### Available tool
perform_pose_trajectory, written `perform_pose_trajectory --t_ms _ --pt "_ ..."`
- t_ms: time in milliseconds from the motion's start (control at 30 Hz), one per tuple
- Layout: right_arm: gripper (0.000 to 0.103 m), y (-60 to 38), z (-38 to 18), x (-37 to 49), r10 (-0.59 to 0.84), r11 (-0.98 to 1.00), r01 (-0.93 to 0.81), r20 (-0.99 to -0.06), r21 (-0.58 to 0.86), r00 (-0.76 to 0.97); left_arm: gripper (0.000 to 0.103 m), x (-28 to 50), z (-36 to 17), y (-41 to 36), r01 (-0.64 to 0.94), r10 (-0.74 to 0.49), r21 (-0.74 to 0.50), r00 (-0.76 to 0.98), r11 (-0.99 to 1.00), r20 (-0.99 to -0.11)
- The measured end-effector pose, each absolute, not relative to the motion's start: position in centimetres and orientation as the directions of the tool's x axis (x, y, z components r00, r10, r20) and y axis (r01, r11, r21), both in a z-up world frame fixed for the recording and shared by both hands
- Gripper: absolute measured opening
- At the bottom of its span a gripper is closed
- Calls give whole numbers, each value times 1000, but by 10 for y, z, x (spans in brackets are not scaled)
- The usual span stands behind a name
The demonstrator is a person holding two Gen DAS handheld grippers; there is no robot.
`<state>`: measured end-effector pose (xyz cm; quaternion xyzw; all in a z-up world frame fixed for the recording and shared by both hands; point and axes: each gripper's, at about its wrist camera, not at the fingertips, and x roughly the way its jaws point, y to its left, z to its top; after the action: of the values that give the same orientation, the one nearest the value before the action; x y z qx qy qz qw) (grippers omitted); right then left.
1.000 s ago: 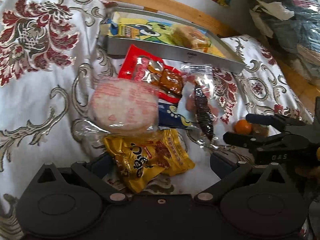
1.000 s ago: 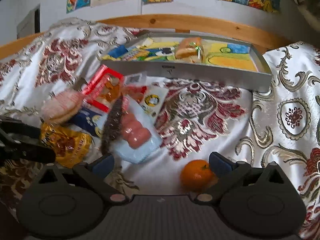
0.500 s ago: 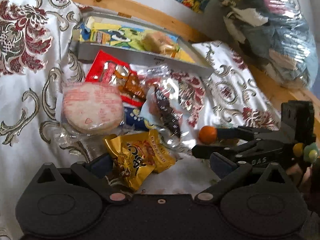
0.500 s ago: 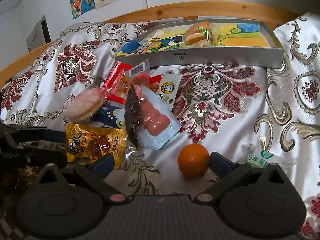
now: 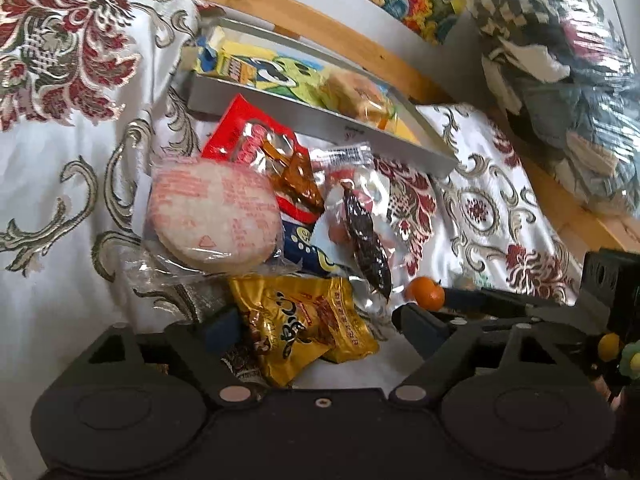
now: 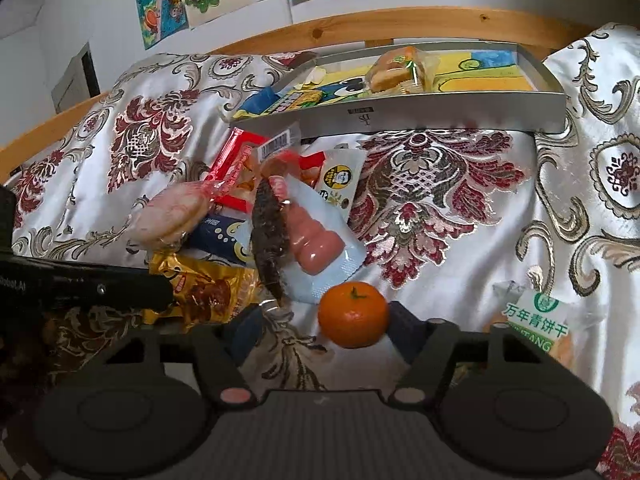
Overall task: Organize snacks
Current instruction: 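Grasp the orange with the right tool while the left tool grasps the gold snack bag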
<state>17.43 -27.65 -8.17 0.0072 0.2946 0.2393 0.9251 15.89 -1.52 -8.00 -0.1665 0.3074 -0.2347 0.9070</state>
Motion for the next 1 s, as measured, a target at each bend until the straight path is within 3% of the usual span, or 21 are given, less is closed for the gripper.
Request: perform_pose_trajectory --t_ms 167,300,400,600,767,1000 --pt "57 -277 -82 175 443 889 -429 -534 159 720 75 154 -76 -13 321 -521 -450 728 833 -445" --pt "49 -280 -83 176 464 882 -430 -519 193 718 58 154 -75 -11 325 -540 -482 728 814 -421" --pt "48 -280 -84 176 473 878 -430 -512 209 717 51 155 -77 -14 352 -574 -499 706 792 -414" --pt "47 -279 -84 176 475 878 -429 -506 214 720 47 160 -81 -33 379 -562 -436 694 816 -450" --pt "47 -277 -85 175 474 878 -428 -501 214 724 31 168 -90 -42 332 -510 -400 686 854 -519" --pt "41 -271 -81 164 460 886 -422 -488 193 742 28 165 -91 -41 315 -493 -393 693 864 -526"
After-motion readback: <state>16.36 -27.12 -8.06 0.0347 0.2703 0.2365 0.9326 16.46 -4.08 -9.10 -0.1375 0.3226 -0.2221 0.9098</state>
